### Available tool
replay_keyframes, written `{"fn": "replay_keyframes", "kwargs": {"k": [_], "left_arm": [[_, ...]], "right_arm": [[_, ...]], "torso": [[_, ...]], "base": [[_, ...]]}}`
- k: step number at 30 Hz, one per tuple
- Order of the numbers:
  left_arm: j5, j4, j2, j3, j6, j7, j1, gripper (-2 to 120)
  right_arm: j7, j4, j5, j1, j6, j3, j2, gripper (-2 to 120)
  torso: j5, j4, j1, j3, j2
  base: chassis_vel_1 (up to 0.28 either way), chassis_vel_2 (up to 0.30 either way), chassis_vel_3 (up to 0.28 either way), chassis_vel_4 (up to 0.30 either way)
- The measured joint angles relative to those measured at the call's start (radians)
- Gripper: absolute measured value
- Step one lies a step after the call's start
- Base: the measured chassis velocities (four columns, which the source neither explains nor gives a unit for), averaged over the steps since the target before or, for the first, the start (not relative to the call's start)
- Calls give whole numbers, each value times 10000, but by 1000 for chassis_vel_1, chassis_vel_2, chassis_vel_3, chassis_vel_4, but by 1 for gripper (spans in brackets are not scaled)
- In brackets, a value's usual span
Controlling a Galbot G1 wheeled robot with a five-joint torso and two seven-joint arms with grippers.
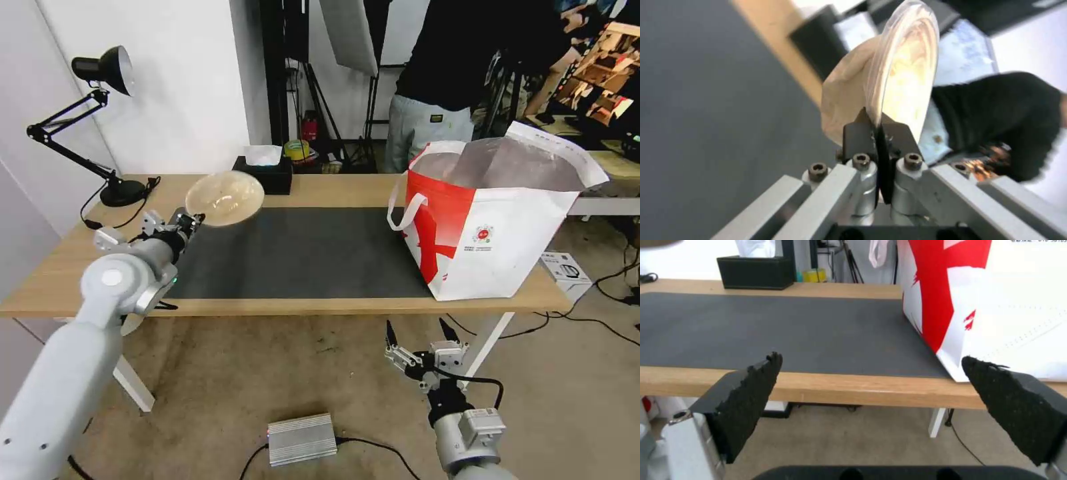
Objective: Pick up the trash from the table and place it into the takeout bag.
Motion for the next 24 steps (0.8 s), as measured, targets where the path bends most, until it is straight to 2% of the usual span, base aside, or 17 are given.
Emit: {"fn": "replay_keyframes", "kwargs": {"k": [5, 8, 11, 14, 20, 24], "left_arm": [[-106, -436, 476, -10, -122, 519, 110, 0], [-380, -816, 976, 118, -225, 1093, 66, 0], [-504, -905, 1140, 361, -318, 1188, -180, 0], [-639, -996, 1424, 1023, -468, 1452, -848, 0], [-696, -1009, 1684, 1814, -701, 1832, -1510, 0], [-669, -913, 2052, 2605, -809, 2532, -2033, 0]], "right_arm": [[0, 0, 0, 0, 0, 0, 0, 100], [0, 0, 0, 0, 0, 0, 0, 100], [0, 0, 0, 0, 0, 0, 0, 100], [0, 0, 0, 0, 0, 0, 0, 100], [0, 0, 0, 0, 0, 0, 0, 100], [0, 0, 0, 0, 0, 0, 0, 100]], "torso": [[0, -2, 0, 0, 0], [1, 0, 0, 0, 1], [1, 0, -1, -1, 0], [3, -3, 0, 0, 0], [1, -2, 1, 0, 0], [2, -2, 0, 0, 0]], "base": [[0, 0, 0, 0], [0, 0, 0, 0], [0, 0, 0, 0], [0, 0, 0, 0], [0, 0, 0, 0], [0, 0, 0, 0]]}}
